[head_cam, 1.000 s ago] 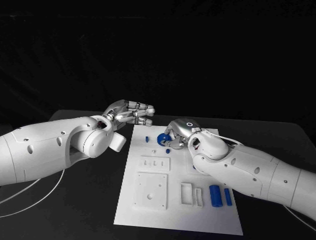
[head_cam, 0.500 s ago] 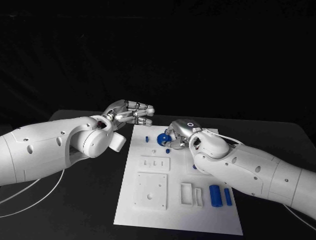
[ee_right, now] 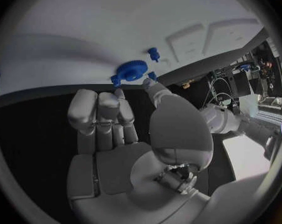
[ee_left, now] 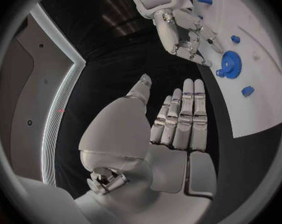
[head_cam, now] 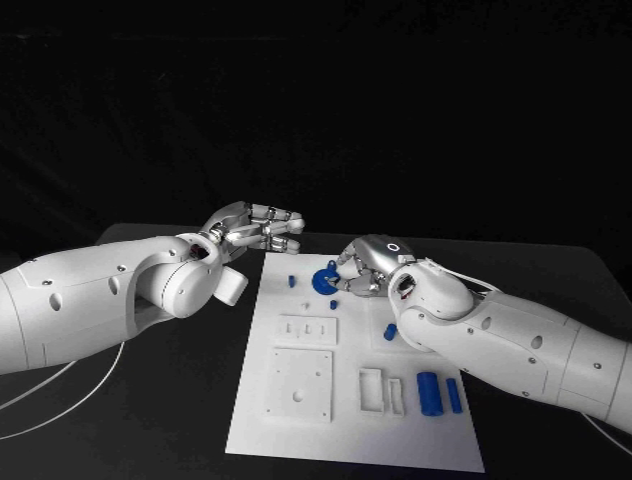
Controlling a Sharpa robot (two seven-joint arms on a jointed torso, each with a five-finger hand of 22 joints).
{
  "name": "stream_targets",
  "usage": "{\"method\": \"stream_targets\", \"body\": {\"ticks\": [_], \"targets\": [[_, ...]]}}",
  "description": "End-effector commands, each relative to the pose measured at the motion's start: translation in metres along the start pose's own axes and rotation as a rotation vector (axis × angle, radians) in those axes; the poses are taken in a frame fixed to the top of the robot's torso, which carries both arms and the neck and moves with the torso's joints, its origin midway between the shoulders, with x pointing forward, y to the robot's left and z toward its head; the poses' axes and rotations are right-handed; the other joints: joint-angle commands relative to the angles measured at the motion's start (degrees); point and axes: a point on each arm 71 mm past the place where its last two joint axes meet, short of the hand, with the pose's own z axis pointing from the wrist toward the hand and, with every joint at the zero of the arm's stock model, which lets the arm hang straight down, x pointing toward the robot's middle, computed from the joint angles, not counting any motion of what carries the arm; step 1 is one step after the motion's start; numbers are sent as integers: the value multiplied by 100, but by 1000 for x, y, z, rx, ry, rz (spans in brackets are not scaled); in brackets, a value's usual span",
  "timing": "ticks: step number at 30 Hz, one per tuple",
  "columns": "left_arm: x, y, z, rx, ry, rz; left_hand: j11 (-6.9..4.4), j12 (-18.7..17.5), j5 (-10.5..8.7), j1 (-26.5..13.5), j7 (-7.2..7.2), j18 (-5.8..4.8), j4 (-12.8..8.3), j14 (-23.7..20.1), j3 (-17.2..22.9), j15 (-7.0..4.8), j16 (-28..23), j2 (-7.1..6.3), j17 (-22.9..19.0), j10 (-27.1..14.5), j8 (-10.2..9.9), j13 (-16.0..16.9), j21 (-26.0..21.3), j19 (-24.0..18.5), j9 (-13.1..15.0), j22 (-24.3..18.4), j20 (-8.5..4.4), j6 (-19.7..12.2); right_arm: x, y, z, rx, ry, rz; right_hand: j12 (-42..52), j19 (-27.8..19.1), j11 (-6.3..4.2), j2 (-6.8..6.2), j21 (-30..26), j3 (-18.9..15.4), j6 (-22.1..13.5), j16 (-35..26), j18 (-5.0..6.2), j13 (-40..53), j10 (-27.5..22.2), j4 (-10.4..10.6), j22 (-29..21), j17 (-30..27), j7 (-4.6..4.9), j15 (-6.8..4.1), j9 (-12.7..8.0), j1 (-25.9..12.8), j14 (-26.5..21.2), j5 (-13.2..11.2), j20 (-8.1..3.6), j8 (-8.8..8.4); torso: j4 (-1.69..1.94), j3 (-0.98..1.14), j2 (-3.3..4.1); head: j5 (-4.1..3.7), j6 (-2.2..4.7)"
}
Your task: Assemble the parts on the task board
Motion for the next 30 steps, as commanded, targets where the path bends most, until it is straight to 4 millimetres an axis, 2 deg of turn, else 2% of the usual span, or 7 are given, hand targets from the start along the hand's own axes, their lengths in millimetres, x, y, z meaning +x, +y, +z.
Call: {"method": "stream_targets", "body": {"ticks": [1, 6, 11, 16, 19, 23, 30], "targets": [[0, -1, 0, 10, 9, 0, 10, -11, -16, 32, -11, -71, 30, 25, 17, 20, 14, -11, 6, -31, 3, 6, -35, 36, -9, -10, 15, -36, -11, -5, -3, 20, -80, 38, -2, 383, 24, -40, 13, -45, -35, 8, 98, -16, 9, 8, 445, -10, -2, 30, -5, -3, -7, 29, 42, -2, -24, 0, -12, -1, 20], [-2, -1, 0, 10, 6, 1, 11, -10, -11, 27, -11, -70, 22, 26, 12, 21, 14, -10, 5, -30, 1, 6, -34, 37, -10, -9, 15, -48, -28, -16, -8, 31, -96, 111, -41, 377, 40, -31, -48, -123, -91, -59, 108, -47, -25, 21, 394, -68, 19, 40, -7, 83, -17, 26, 53, -2, -28, 20, -5, -2, 44], [-5, -1, -1, 12, -1, 2, 4, -10, -14, 26, -13, -71, 16, 25, 9, 18, 14, -4, 5, -20, 3, 6, -35, 36, -9, -9, 14, -36, -48, -40, -19, 47, -69, 197, -58, 372, 63, 42, -85, -283, -185, -118, 115, -68, -58, -67, 371, -103, 51, 56, -12, 233, -22, 24, 70, -3, -48, 4, -25, -24, 70], [-9, -2, -2, 34, -40, 17, -30, -13, 41, 44, 18, -70, -25, 78, -14, -8, 32, 40, 11, 144, 35, 5, -9, 80, 0, 2, -11, 207, -62, -71, -33, 6, -29, 268, -78, 361, 66, 221, -68, -185, -120, -161, 100, -83, -96, -493, 396, -124, 66, 58, -14, 733, -31, -15, 74, -6, -103, 19, -39, -24, 93], [-12, -3, -3, 47, -68, 23, -71, -15, 73, 7, -7, -81, -76, 145, -70, -38, 29, 92, 7, 296, 34, 4, 19, 121, 10, 9, -42, 507, -71, -89, -42, -13, -24, 319, -81, 360, 79, 309, -55, -339, -130, -147, 92, -85, -120, -802, 423, -84, 77, 65, -15, 903, -31, 243, 77, -7, -146, 62, -39, -20, 117], [-15, -3, -4, 53, -84, 20, -92, -12, 79, -13, -18, -87, -108, 198, -98, -57, 22, 129, 5, 364, 32, 5, 39, 149, 19, 13, -60, 621, -76, -111, -49, -15, -15, 328, -57, 362, 66, 438, -12, -523, -80, -130, 57, -75, -106, -1174, 498, -19, 71, 64, -16, 862, -24, 335, 74, -6, -203, 112, -52, -9, 120], [-15, -1, -5, 52, -78, 6, -97, -14, 71, -23, -15, -92, -127, 233, -120, -66, 19, 151, 3, 392, 20, 4, 52, 164, 16, 15, -72, 619, -73, -149, -60, 17, 12, 319, -57, 367, 79, 453, 21, -639, -132, -106, 16, -80, -114, -1344, 582, 57, 88, 75, -18, 897, -18, 468, 78, -7, -240, 175, -59, -49, 116]]}}
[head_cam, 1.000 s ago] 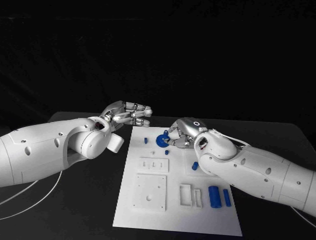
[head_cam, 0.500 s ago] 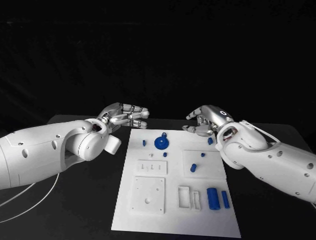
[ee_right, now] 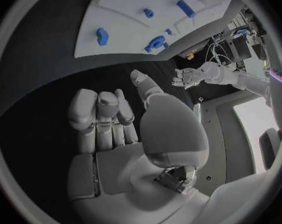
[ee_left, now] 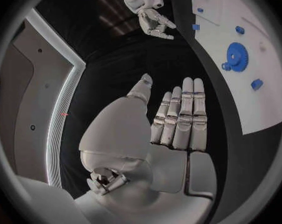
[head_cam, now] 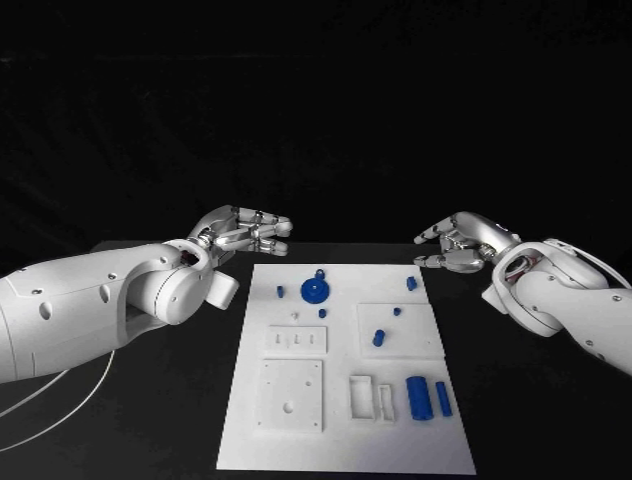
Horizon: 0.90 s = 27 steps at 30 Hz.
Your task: Assemble the parts on the task board
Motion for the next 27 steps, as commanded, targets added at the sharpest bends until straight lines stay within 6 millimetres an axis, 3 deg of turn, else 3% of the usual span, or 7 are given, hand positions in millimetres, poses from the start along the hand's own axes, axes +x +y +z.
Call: {"method": "stream_targets", "body": {"ticks": [1, 9, 13, 15, 18, 24, 27], "targets": [[0, -1, 0, 23, -9, -11, 6, -14, 16, -4, 6, -91, -15, 39, -9, -11, 19, 41, 1, 24, 3, 4, 21, 40, 7, 7, 10, 23, 4, -6, -3, -55, 63, 48, 13, 367, 2, 39, 18, -15, -66, 27, 18, -6, -35, -69, 589, 13, 27, 58, -1, 40, 3, 43, 39, -9, -32, 55, -3, -22, -7], [0, 1, 0, 19, -4, -17, 11, -14, 9, -4, 10, -95, -30, 39, -25, -8, 9, 46, -3, 0, 1, 4, 23, 35, 5, 4, 10, -11, 11, -28, -3, -8, 86, 61, -5, 369, -132, 75, 3, 104, -204, 0, -52, -3, -33, -329, 642, 36, -72, -37, 1, 202, 9, -70, -48, -7, -66, 130, -7, -2, -50], [1, 2, 1, 17, -1, -21, 15, -13, -4, -12, 17, -94, -29, 41, -34, -7, 7, 45, -3, -14, 0, 4, 26, 34, 4, 3, 11, -41, 21, -34, -1, 9, 104, 75, -19, 372, -87, 118, -25, 1, -252, -3, -42, -2, -46, -323, 668, 59, -36, -6, 1, 195, 11, -210, -26, -7, -70, 151, -6, 3, -60], [1, 2, 1, 16, -1, -22, 17, -13, -15, -20, 20, -95, -24, 40, -37, -6, 6, 46, -3, -16, -1, 4, 25, 31, 4, 2, 12, -51, 26, -36, 0, 14, 110, 80, -19, 371, -87, 122, -25, -2, -267, -5, -41, -1, -46, -324, 671, 60, -34, -6, -1, 200, 11, -216, -25, -8, -66, 154, -2, 9, -68], [1, 3, 1, 13, 1, -23, 19, -13, -20, -18, 21, -94, -23, 38, -38, -4, 5, 43, -4, -26, -1, 4, 24, 29, 3, 1, 13, -66, 32, -38, 1, 20, 116, 78, -22, 372, -87, 128, -33, 7, -265, -11, -40, -2, -48, -331, 674, 58, -35, -6, 1, 209, 11, -217, -25, -6, -51, 136, -8, 17, -83], [1, 4, 1, 8, 6, -25, 25, -13, -27, -16, 26, -93, -22, 31, -39, -1, 1, 36, -4, -44, -2, 4, 23, 25, 2, -1, 17, -105, 42, -40, 3, 21, 124, 60, -28, 376, -34, 132, -47, -237, -332, -10, -15, -11, -57, -225, 692, 71, 11, 34, 3, 203, 14, -240, 13, -4, -40, 160, -2, 35, -101], [2, 5, 2, 6, 8, -26, 27, -13, -28, -16, 25, -92, -17, 27, -37, 1, 1, 35, -5, -54, -1, 4, 23, 22, 1, -3, 19, -120, 46, -39, 4, 19, 126, 56, -25, 376, -31, 137, -49, -235, -329, -8, -13, -9, -56, -227, 693, 75, 14, 35, 3, 216, 14, -245, 13, -4, -39, 155, -3, 31, -113]]}}
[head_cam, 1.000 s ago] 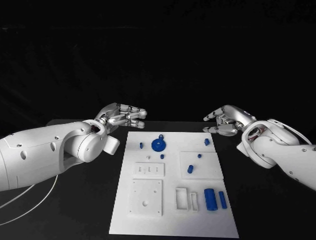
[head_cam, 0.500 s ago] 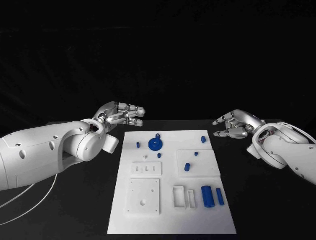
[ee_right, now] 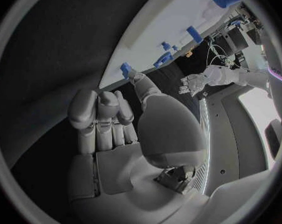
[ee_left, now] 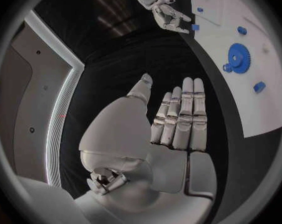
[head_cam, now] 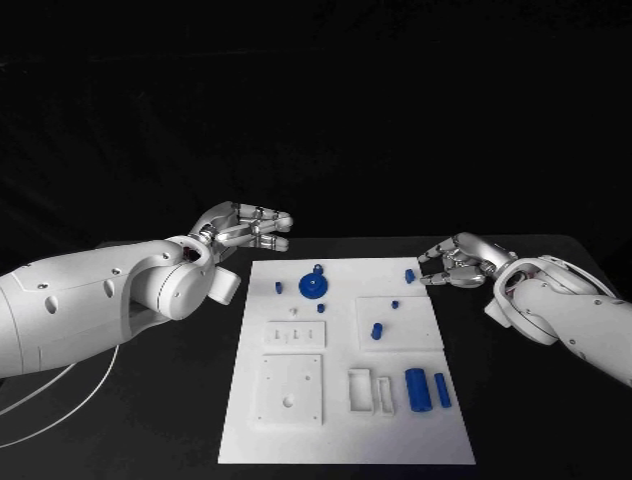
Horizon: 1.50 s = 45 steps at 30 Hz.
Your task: Assemble the parts on the task board
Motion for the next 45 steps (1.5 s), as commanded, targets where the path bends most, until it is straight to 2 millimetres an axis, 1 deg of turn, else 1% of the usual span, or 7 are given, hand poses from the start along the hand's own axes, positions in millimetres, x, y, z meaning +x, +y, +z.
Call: {"method": "stream_targets", "body": {"ticks": [1, 10, 16, 24, 31, 38, 45], "targets": [[2, -1, 1, 8, 16, -13, 5, -13, -28, -16, 4, -92, -2, 24, -21, -2, 1, 35, -4, -33, -1, 4, 23, 23, 3, -2, 19, -56, 5, 3, 2, -29, 19, -16, -25, 376, 31, 32, -12, -21, -36, -8, -10, -5, 6, 0, 692, 5, -6, 34, 2, 34, 16, -20, 14, -4, 2, -1, 0, 0, -16], [2, 2, 1, -4, 11, -9, 8, -12, -40, -12, 8, -89, 4, 27, -16, -2, 4, 27, -2, -41, -1, 5, 26, 24, 2, -3, 19, -78, 18, 2, 6, -20, 17, -24, -32, 378, 97, 37, -13, -120, -29, 10, 33, -26, -12, 148, 706, 24, 54, 82, 3, -41, 15, 55, 62, -5, 24, -7, 2, 49, -32], [2, 3, 1, -9, 11, -9, 8, -12, -45, -14, 10, -89, 9, 29, -15, -2, 5, 27, -1, -41, 0, 5, 27, 24, 2, -2, 19, -74, 29, 2, 6, -18, 15, -26, -19, 379, 104, 71, -17, -134, -16, 14, 46, -32, -10, 202, 706, 27, 60, 86, 4, -18, 15, 28, 69, -3, 50, 9, 12, 56, -53], [2, 4, 1, -14, 14, -10, 10, -12, -52, -8, 11, -89, 20, 27, -7, -1, 4, 22, -1, -48, -1, 5, 29, 22, 1, -4, 20, -86, 33, 2, 7, -14, 9, -28, 2, 379, 103, 65, -11, 34, 9, 15, 54, -35, -3, 182, 706, 24, 59, 88, 2, -50, 13, -4, 74, -4, 34, 2, 5, 81, -69], [3, 4, 1, -20, 16, -10, 13, -12, -59, -5, 18, -87, 37, 26, -1, 0, 4, 21, 0, -51, 1, 5, 32, 23, 2, -4, 21, -85, 36, 4, 9, -17, 9, -38, -19, 377, 102, 141, -32, 114, 24, -1, 54, -56, -22, 193, 700, 10, 61, 87, 1, -104, 8, -18, 74, -4, 40, 1, 4, 110, -66], [2, 5, 1, -24, 15, -10, 13, -12, -59, -5, 18, -87, 37, 26, -1, 0, 4, 21, 0, -51, 1, 5, 32, 23, 2, -4, 21, -85, 36, 3, 9, -11, 1, -42, -6, 376, 78, 191, -53, 752, 203, -23, 43, -54, -21, 61, 696, -7, 33, 67, 1, -157, 6, -473, 57, -8, 40, 0, -1, 97, -61], [2, 6, 1, -28, 15, -10, 15, -13, -61, 4, 25, -86, 44, 26, 2, 1, 4, 17, 0, -54, -2, 4, 33, 23, 0, -5, 22, -105, 36, 2, 8, -11, 4, -44, 4, 376, 62, 188, -49, 1274, 359, -28, 25, -46, -14, -64, 700, -2, 5, 51, 4, -233, 10, -733, 40, -8, 26, 1, 0, 106, -62]]}}
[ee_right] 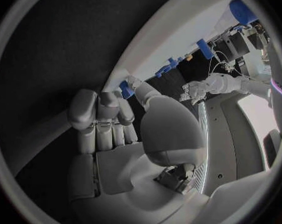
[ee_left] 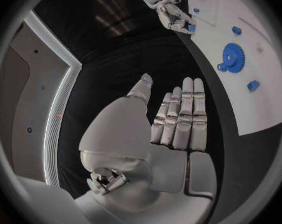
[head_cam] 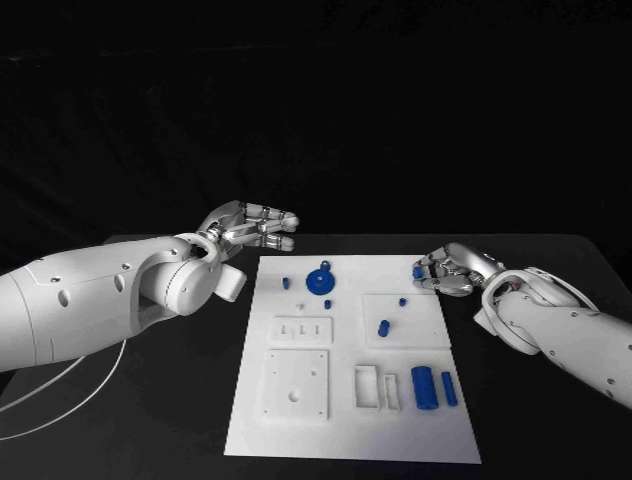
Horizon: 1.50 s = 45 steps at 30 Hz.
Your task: Assemble the parts on the task board
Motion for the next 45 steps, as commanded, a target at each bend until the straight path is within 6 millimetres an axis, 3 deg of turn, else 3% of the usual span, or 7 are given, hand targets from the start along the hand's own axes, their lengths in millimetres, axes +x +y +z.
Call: {"method": "stream_targets", "body": {"ticks": [1, 7, 17, 28, 36, 41, 45], "targets": [[2, 0, 0, 1, 15, -8, -3, -13, -30, 7, 10, -86, 48, 27, 2, 0, 5, 13, 2, -38, -5, 4, 33, 23, 0, -5, 22, -70, 3, 0, 0, -4, 11, -17, 3, 374, -34, 53, -24, 116, 98, -33, 23, 10, -29, -44, 700, -4, -6, 6, 11, -18, 6, -57, -4, 2, -9, 2, -1, -1, 0], [2, 0, 0, -2, 15, -8, -2, -13, -30, 8, 15, -85, 53, 29, 4, 1, 5, 10, 2, -44, -8, 5, 34, 24, -1, -5, 22, -101, 4, 1, -1, -9, 11, -22, 13, 372, -58, 78, -30, 255, 334, -49, -9, 22, -18, -134, 703, -5, -63, -26, 29, -29, 7, -112, -38, 3, -7, 2, -1, -13, -4], [2, 0, 0, -5, 14, -7, 0, -13, -33, 10, 18, -84, 59, 26, 6, 3, 4, 5, 1, -50, -7, 4, 34, 23, -3, -5, 23, -130, 2, 0, -1, 6, -24, -27, 20, 375, -120, 128, -26, 64, 660, -67, -45, 40, 21, -123, 705, 3, -179, -79, 57, -35, 14, -257, -92, 8, 3, -1, -1, -29, -5], [2, 0, 0, -7, 14, -7, 0, -13, -33, 10, 18, -84, 59, 26, 6, 3, 4, 5, 1, -50, -7, 4, 34, 23, -3, -5, 23, -130, -1, 0, -1, 48, -79, -33, 5, 378, -164, 80, -35, -426, 814, -92, -53, 58, 57, 111, 695, 22, -253, -109, 119, -18, 23, -230, -125, 0, -2, -3, 0, -27, -2], [1, 1, 1, -9, 14, -1, 5, -11, -31, 35, 12, -84, 55, 41, 18, 0, 15, 4, 6, -35, 9, 5, 38, 21, 3, -5, 23, -46, -2, 6, 0, 47, -104, -17, 5, 379, -184, 80, -40, -529, 923, -104, -59, 68, 72, 167, 691, 23, -294, -124, 162, 35, 27, -244, -138, 7, 1, -3, -3, -30, 5], [1, 1, 1, -18, 16, 13, -44, -12, -31, 34, -13, -91, 38, 272, 1, -100, 258, 31, 93, 54, 10, 5, 170, 186, 9, 60, -71, 102, -3, 10, -1, 46, -105, -10, 2, 379, -187, 74, -37, -541, 939, -103, -61, 69, 74, 170, 691, 28, -298, -128, 172, 49, 29, -261, -144, 4, -11, -5, -12, -21, 20], [1, 2, 2, -41, 25, 40, -212, -9, -31, -8, -90, -157, 15, 657, -73, -348, 1156, 94, 459, 480, 12, 8, 617, 522, 16, 318, -337, 299, -7, 18, -1, 42, -92, -12, 3, 379, -189, 68, -36, -544, 944, -103, -61, 71, 76, 164, 691, 29, -299, -129, 176, 61, 29, -280, -145, 4, -30, -12, -33, -22, 51]]}}
